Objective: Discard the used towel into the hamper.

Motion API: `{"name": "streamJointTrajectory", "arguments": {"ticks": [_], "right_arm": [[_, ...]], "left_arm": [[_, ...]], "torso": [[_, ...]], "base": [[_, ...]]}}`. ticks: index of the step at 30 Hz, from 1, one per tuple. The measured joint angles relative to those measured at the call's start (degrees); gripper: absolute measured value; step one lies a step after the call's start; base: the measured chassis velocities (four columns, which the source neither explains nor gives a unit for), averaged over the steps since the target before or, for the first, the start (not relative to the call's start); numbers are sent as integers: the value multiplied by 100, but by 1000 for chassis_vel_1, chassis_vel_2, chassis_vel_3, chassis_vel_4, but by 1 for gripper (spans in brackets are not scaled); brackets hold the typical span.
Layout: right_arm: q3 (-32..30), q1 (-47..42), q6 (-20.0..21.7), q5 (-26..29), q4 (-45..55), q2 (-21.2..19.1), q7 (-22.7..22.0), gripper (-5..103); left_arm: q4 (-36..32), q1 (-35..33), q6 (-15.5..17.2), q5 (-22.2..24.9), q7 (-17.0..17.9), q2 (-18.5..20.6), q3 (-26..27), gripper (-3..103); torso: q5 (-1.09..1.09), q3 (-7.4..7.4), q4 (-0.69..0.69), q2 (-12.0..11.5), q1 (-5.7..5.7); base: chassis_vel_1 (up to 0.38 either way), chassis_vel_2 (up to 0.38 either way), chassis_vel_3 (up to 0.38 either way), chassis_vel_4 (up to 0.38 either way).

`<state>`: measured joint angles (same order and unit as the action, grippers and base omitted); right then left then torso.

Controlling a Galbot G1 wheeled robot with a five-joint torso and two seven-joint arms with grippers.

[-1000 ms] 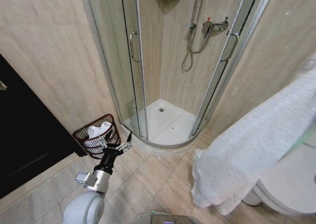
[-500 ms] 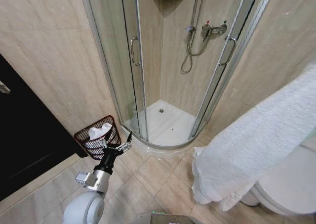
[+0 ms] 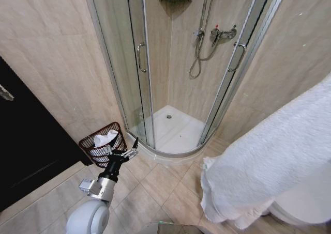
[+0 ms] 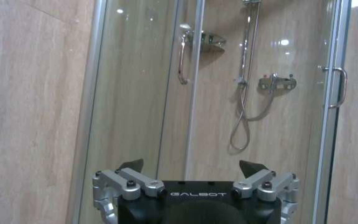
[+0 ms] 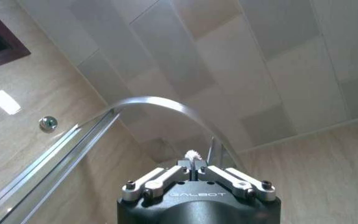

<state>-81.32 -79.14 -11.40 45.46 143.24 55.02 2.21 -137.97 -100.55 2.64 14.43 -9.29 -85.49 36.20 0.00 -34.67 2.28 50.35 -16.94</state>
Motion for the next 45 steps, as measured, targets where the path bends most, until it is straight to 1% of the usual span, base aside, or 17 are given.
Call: {"name": "streamJointTrajectory", "arguments": {"ticks": [12, 16, 24, 29, 33, 41, 45], "right_arm": [[58, 203, -11, 6, -190, -64, 53, 2], [83, 217, -17, 6, -209, -64, 64, 2], [167, 229, -31, -16, -147, 89, 80, 2], [153, 243, -33, -18, -155, 89, 79, 2], [119, 205, -36, -12, -121, 116, 72, 2], [71, 201, -31, 10, -88, 85, 37, 2], [68, 172, -25, 11, -53, 133, 37, 2]], "left_arm": [[0, 0, 0, 0, 0, 0, 0, 100], [0, 0, 0, 0, 0, 0, 0, 100], [0, 0, 0, 0, 0, 0, 0, 100], [0, 0, 0, 0, 0, 0, 0, 100], [0, 0, 0, 0, 0, 0, 0, 100], [0, 0, 0, 0, 0, 0, 0, 100], [0, 0, 0, 0, 0, 0, 0, 100]], "torso": [[0, -193, 0, 340, -147], [0, -230, 0, 409, -179], [0, -371, 0, 657, -286], [0, -430, 0, 759, -331], [0, -515, 0, 910, -397], [-1, -617, 0, 1097, -482], [0, -698, 0, 1239, -542]], "base": [[0, 0, 0, 0], [0, 0, 0, 0], [0, 0, 0, 0], [0, 0, 0, 0], [0, 0, 0, 0], [0, 0, 0, 0], [0, 0, 0, 0]]}}
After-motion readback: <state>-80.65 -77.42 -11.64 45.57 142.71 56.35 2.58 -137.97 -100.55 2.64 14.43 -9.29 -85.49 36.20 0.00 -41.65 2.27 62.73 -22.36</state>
